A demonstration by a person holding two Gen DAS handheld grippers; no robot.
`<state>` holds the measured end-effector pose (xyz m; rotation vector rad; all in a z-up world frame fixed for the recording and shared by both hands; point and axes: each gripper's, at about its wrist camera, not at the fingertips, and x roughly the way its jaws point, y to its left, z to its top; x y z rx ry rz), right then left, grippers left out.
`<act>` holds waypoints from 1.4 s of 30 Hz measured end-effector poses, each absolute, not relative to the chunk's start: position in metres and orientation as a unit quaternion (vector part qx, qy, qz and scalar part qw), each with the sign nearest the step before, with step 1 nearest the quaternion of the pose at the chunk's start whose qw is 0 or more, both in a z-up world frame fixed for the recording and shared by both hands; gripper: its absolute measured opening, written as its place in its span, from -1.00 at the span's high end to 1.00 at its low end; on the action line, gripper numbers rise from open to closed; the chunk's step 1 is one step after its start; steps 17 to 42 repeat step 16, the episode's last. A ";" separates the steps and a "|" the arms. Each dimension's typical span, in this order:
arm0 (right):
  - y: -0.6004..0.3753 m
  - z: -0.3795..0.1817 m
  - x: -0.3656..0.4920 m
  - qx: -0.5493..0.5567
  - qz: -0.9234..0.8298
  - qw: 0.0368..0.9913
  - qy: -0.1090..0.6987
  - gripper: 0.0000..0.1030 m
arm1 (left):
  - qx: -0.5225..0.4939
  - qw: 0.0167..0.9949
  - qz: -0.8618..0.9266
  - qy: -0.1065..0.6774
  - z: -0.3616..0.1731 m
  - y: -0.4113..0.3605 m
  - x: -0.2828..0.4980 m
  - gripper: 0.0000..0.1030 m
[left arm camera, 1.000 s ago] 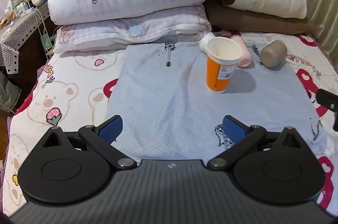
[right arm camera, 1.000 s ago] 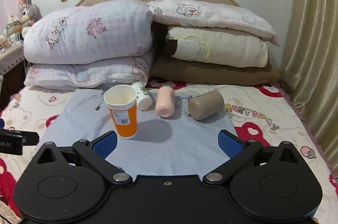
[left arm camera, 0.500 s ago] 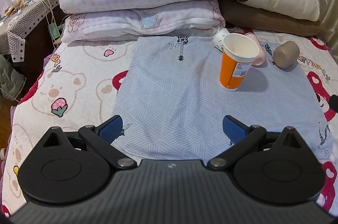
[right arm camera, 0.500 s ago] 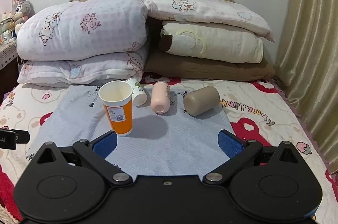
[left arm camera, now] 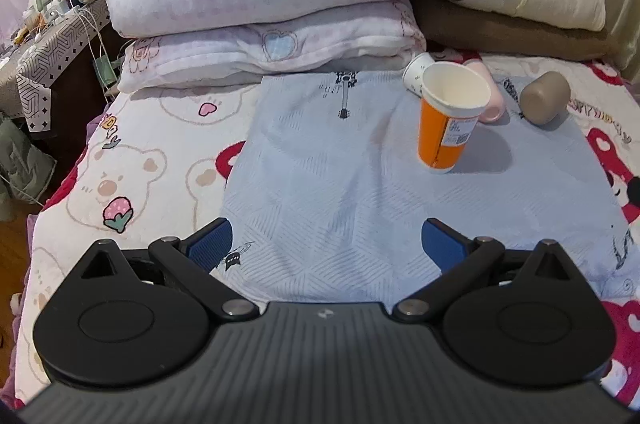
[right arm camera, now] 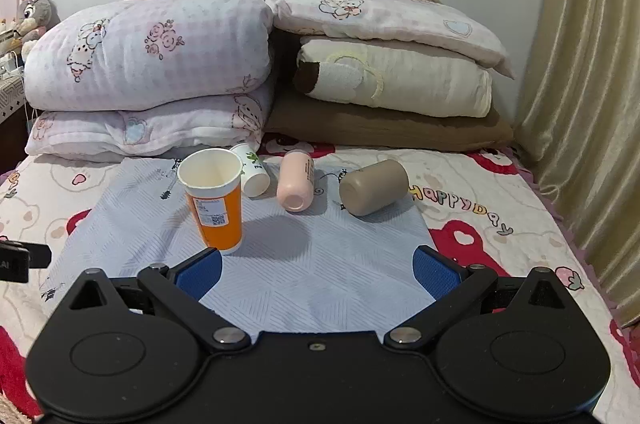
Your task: Flip cup upright
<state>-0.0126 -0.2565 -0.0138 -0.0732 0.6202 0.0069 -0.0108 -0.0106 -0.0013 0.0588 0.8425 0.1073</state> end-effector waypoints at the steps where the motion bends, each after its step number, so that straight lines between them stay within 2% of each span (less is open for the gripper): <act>1: -0.257 -0.014 -0.012 -0.034 0.003 0.951 0.306 -0.99 | 0.028 0.912 0.050 0.407 0.000 -0.011 -0.011 -0.99; 42: -0.261 -0.015 -0.013 -0.030 0.002 0.952 0.305 -0.99 | 0.033 0.914 0.056 0.401 0.001 -0.010 -0.011 -0.99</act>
